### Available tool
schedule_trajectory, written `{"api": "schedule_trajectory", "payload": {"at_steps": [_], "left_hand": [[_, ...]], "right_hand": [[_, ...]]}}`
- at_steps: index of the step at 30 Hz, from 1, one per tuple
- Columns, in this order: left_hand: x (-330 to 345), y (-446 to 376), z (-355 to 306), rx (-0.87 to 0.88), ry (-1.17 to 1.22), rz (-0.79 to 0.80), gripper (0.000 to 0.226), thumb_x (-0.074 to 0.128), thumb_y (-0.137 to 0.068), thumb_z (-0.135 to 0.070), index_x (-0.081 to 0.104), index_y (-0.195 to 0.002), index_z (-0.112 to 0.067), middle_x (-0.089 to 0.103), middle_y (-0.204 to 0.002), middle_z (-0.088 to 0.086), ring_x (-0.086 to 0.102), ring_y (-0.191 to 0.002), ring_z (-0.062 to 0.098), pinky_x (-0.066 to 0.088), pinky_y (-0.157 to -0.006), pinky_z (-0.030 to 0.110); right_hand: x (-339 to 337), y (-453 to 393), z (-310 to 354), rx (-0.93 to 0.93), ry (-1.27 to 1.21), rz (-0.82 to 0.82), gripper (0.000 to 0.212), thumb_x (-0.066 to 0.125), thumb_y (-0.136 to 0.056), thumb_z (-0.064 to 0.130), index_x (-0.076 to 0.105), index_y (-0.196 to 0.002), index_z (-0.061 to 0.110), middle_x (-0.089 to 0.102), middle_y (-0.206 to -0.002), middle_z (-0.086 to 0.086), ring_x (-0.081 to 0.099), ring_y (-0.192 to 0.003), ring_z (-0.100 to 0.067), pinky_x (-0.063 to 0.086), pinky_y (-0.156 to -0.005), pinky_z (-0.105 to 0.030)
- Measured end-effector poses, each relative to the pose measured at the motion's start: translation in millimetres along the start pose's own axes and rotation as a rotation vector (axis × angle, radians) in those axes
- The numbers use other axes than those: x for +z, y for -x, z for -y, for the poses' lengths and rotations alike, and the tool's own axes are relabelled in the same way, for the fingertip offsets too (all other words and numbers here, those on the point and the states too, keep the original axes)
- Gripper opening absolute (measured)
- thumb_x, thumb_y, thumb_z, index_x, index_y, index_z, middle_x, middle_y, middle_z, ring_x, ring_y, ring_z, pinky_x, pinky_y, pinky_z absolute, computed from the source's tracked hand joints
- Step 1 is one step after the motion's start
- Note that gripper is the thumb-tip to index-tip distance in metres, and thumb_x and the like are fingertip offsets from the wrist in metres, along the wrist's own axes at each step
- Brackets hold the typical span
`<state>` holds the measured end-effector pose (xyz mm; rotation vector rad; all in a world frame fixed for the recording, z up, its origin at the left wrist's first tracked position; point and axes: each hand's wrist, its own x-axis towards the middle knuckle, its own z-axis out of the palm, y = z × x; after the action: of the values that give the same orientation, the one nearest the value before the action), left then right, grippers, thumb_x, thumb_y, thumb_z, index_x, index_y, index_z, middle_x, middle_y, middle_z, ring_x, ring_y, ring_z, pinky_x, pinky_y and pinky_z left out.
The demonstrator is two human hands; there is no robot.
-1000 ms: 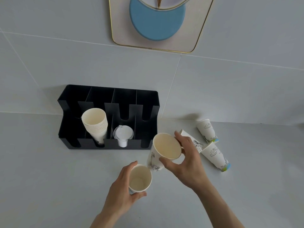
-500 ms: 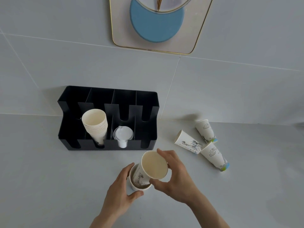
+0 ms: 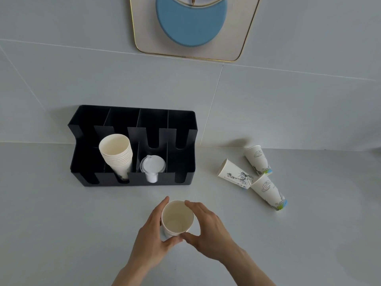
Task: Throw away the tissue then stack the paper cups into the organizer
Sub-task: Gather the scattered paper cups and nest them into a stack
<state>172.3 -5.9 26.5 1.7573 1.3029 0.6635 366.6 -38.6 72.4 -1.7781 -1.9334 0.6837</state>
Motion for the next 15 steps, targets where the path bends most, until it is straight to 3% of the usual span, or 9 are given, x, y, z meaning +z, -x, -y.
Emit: {"api": "schedule_trajectory", "payload": {"at_steps": [5, 10, 15], "left_hand": [[4, 2, 6, 0.026, -0.009, -0.008, 0.107, 0.086, -0.061, -0.059, 0.023, -0.146, -0.05, 0.043, -0.142, -0.031, 0.056, -0.12, 0.005, 0.051, -0.094, 0.022], [15, -4, 1, 0.009, -0.013, -0.021, 0.103, 0.088, -0.065, -0.048, 0.022, -0.143, -0.054, 0.037, -0.141, -0.036, 0.048, -0.121, -0.001, 0.045, -0.091, 0.02], [27, -15, -13, -0.031, -0.017, -0.047, 0.1, 0.088, -0.068, -0.041, 0.023, -0.144, -0.051, 0.032, -0.141, -0.042, 0.046, -0.122, -0.002, 0.042, -0.092, 0.022]], "right_hand": [[-11, -2, -8, 0.003, -0.041, 0.05, 0.085, 0.076, -0.081, 0.056, 0.039, -0.152, 0.026, 0.049, -0.15, 0.013, 0.049, -0.132, -0.008, 0.04, -0.109, -0.025], [-43, -22, -63, 0.211, -0.045, -0.138, 0.072, 0.08, -0.081, 0.043, 0.054, -0.143, 0.017, 0.065, -0.13, 0.002, 0.065, -0.113, -0.014, 0.053, -0.097, -0.041], [-85, -58, -119, 0.359, 0.183, -0.166, 0.069, 0.077, -0.087, 0.033, 0.048, -0.147, 0.013, 0.057, -0.141, -0.007, 0.055, -0.128, -0.029, 0.047, -0.101, -0.041]]}}
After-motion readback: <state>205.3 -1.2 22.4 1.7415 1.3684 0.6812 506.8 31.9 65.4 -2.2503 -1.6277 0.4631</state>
